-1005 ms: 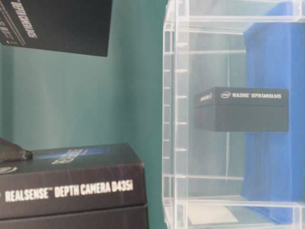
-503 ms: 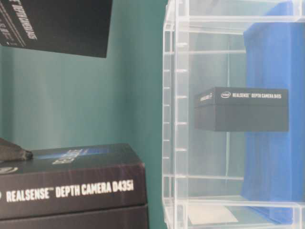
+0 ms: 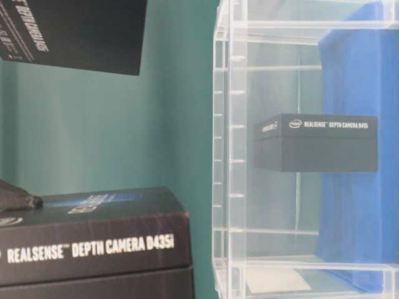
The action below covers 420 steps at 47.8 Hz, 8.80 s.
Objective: Take the box out of the case with both arms.
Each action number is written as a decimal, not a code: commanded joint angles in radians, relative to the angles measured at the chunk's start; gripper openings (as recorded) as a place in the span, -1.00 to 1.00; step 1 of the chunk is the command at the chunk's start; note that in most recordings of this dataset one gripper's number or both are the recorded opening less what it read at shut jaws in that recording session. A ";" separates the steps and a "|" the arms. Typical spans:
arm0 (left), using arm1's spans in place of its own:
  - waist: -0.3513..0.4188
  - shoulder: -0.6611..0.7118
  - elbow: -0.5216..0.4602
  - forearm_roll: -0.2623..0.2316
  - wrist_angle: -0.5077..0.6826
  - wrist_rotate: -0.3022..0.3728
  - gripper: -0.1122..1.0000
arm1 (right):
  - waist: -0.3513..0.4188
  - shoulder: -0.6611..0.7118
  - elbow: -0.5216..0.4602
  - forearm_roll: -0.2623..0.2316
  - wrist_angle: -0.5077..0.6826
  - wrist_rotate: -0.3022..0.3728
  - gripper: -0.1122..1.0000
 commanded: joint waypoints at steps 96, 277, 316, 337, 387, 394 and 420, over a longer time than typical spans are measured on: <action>-0.089 -0.051 0.577 0.003 -0.597 -0.118 0.37 | 0.017 0.052 0.457 0.052 -0.509 0.032 0.39; -0.040 -0.084 0.106 0.037 -0.153 0.032 0.66 | -0.008 -0.063 0.098 0.032 -0.015 -0.029 0.90; -0.072 -0.144 0.179 0.037 -0.153 0.025 0.66 | 0.032 -0.100 0.129 0.048 0.101 -0.051 0.89; -0.140 -0.393 0.488 0.031 -0.138 -0.086 0.66 | 0.067 -0.299 0.359 0.071 0.112 -0.040 0.86; -0.236 -0.630 0.759 0.031 -0.127 -0.256 0.66 | 0.074 -0.486 0.594 0.071 -0.060 0.049 0.84; -0.236 -0.630 0.758 0.031 -0.127 -0.258 0.66 | 0.074 -0.485 0.592 0.071 -0.067 0.049 0.84; -0.149 -0.664 0.778 0.032 -0.101 -0.212 0.64 | 0.008 -0.511 0.611 0.028 -0.063 0.008 0.84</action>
